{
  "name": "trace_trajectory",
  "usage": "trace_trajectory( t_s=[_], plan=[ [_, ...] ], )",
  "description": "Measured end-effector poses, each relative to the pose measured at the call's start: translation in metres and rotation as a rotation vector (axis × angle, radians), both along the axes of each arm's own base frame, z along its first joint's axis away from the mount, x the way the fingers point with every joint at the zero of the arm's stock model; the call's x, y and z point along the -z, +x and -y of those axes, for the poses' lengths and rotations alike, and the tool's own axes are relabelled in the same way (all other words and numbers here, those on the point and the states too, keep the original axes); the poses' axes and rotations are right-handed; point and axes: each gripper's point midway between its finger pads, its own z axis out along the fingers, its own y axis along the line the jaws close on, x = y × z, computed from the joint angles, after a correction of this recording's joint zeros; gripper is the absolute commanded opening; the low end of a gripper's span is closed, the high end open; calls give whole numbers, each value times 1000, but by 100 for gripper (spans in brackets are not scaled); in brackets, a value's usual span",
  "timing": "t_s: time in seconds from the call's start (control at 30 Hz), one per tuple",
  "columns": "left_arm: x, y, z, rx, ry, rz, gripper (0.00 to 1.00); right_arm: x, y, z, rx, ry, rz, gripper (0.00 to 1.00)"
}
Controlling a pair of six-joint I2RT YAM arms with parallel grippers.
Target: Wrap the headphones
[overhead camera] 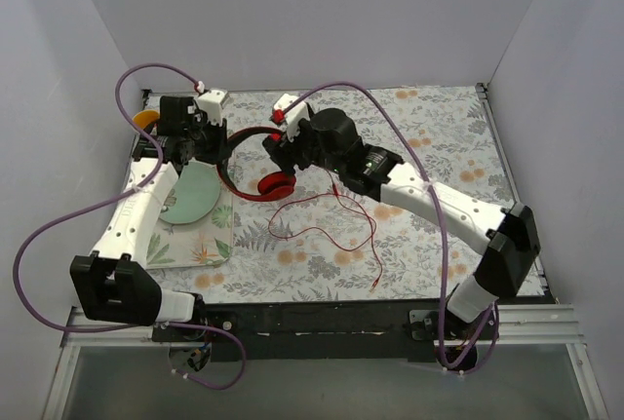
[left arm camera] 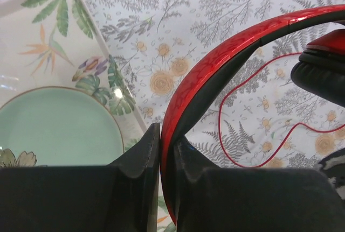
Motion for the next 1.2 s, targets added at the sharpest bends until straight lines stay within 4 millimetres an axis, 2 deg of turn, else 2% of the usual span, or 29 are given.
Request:
trace_trajectory(
  t_s=[0.13, 0.23, 0.3, 0.37, 0.43, 0.5, 0.57, 0.67, 0.8, 1.0, 1.1, 1.13, 1.2],
  plan=[
    [-33, 11, 6, -10, -45, 52, 0, -41, -18, 19, -35, 89, 94, 95],
    [-70, 20, 9, -22, -87, 121, 0, -74, -35, 45, -59, 191, 178, 96],
    [-94, 23, 11, -28, -113, 162, 0, -84, -40, 64, -64, 245, 218, 96],
    [-123, 27, 13, -28, -139, 219, 0, -83, -38, 85, -49, 285, 239, 96],
    [-150, 29, 15, -30, -162, 269, 0, -73, -28, 102, -18, 300, 238, 96],
    [-175, 32, 16, -32, -180, 313, 0, -53, -16, 111, 15, 285, 214, 95],
    [-196, 35, 18, -32, -197, 354, 0, -30, -9, 111, 28, 257, 172, 94],
    [-213, 37, 18, -37, -213, 379, 0, 0, -3, 107, 41, 214, 115, 91],
    [-219, 41, 19, -49, -225, 382, 0, 32, -4, 111, 72, 186, 50, 86],
    [-207, 51, 16, -82, -228, 345, 0, 96, -21, 123, 93, 133, -74, 76],
    [-203, 54, 12, -99, -234, 332, 0, 124, -28, 129, 103, 103, -122, 63],
    [-202, 55, 11, -103, -236, 329, 0, 130, -30, 130, 106, 96, -135, 55],
    [-202, 55, 9, -111, -238, 328, 0, 138, -29, 131, 110, 87, -148, 52]
  ],
)
